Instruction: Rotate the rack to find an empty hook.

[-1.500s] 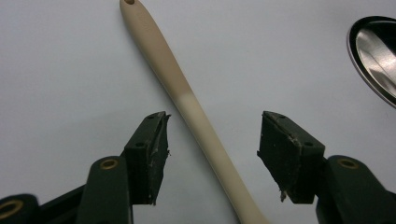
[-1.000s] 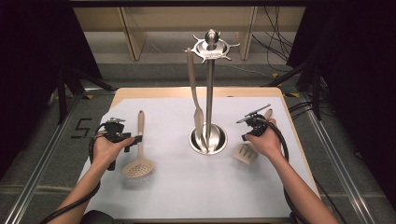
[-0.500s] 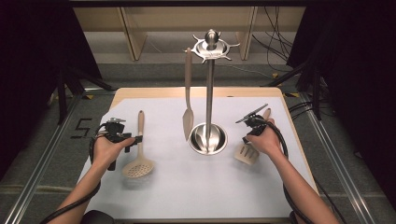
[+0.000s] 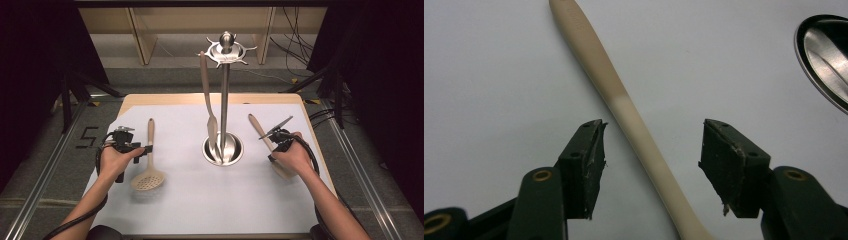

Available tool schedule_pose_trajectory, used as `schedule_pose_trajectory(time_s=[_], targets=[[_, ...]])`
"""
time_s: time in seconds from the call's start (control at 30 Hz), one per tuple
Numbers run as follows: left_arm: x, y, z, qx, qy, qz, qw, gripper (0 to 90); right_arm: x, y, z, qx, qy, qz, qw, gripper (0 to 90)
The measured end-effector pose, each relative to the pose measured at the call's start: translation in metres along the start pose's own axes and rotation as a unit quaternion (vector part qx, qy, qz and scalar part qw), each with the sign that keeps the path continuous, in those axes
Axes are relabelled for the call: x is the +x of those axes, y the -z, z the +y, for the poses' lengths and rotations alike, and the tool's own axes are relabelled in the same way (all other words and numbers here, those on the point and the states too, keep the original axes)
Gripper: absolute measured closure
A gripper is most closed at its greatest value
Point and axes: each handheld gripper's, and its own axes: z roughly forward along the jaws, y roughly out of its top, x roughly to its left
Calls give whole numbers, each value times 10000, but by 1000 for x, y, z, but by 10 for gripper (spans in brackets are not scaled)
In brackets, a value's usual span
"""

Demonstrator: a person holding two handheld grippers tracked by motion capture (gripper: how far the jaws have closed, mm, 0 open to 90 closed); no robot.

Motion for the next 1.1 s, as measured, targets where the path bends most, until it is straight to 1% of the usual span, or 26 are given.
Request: schedule_pose_trajectory(time_s=[0.03, 0.1, 0.13, 0.17, 0.2, 0.23, 0.27, 0.3, 0.33, 0.37, 0.4, 0.43, 0.5, 0.53, 0.57, 0.67, 0.7, 0.73, 0.77, 0.8, 0.83, 0.87, 0.9, 1.0, 1.03, 1.1], targets=[[0, 0, 0, 3, -7, 18, 10000, 421, -1, 1, -2, 14, 90, 28, 10000, 900], [-1, 1, 0, -11, -6, 24, 10000, 421, 0, 4, -3, 2, 70, 59, 10000, 900], [-1, 1, 1, -31, -7, 27, 10000, 421, -1, 3, -3, 1, 136, 21, 9999, 900], [0, 1, 1, -44, -6, 11, 10000, 421, 1, 8, 0, -146, -6, 14, 9999, 879], [0, 1, 1, -44, -6, 11, 10000, 421, 1, 8, 0, -146, -6, 14, 9999, 879], [0, 1, 1, -31, -14, 25, 10000, 421, 2, 9, 1, -228, -107, 46, 9997, 867], [0, 2, 1, -28, -21, 24, 10000, 421, 0, 11, 3, -279, -83, -51, 9996, 846], [0, 2, 1, -35, -11, 24, 10000, 421, -2, 12, 6, -352, -189, -144, 9991, 825], [0, 2, 1, -43, -4, 23, 10000, 421, -5, 12, 8, -410, -239, -164, 9987, 810], [0, 2, 0, -58, 14, 23, 10000, 421, -6, 13, 10, -440, -233, -215, 9985, 793], [0, 2, 1, -62, 15, -18, 10000, 421, -10, 10, 13, -452, -322, -353, 9978, 760], [1, 2, 1, -28, 22, -27, 10000, 421, -10, 10, 13, -452, -322, -353, 9978, 760], [0, 2, 0, -60, 23, 21, 10000, 421, -12, 6, 15, -429, -369, -351, 9978, 749], [0, 2, 0, -55, 17, 20, 10000, 421, -14, 4, 15, -429, -299, -358, 9980, 746], [0, 2, 0, -63, 26, 19, 10000, 421, -16, -1, 17, -355, -244, -457, 9980, 743], [0, 2, 1, -75, 22, 20, 10000, 421, -19, -7, 19, -370, -167, -442, 9982, 739], [1, 3, 1, -26, -5, 3, 10000, 421, -20, -10, 20, -279, -43, -484, 9984, 734], [1, 3, 2, -21, -7, -14, 10000, 421, -20, -10, 20, -279, -43, -484, 9984, 734], [1, 3, 1, -23, -12, -23, 10000, 421, -20, -13, 20, -215, -57, -567, 9981, 734], [0, 2, 1, -64, 7, -19, 10000, 421, -20, -13, 20, -215, -57, -567, 9981, 734], [0, 2, 1, -66, 1, 20, 10000, 421, -21, -13, 20, -192, -56, -470, 9987, 734], [0, 2, 1, -41, -13, 20, 10000, 421, -22, -15, 21, -179, 21, -301, 9994, 737], [0, 2, 1, -32, -21, 21, 10000, 421, -21, -16, 21, -128, 7, -302, 9995, 737], [0, 2, 1, -42, -29, 15, 10000, 421, -20, -15, 21, -119, -63, -260, 9996, 763], [0, 2, 1, -48, -22, 14, 10000, 421, -20, -15, 21, -91, -143, -264, 9995, 765], [-1, 2, 1, -63, -2, 15, 10000, 421, -23, -16, 21, -144, -20, -236, 9996, 769]])
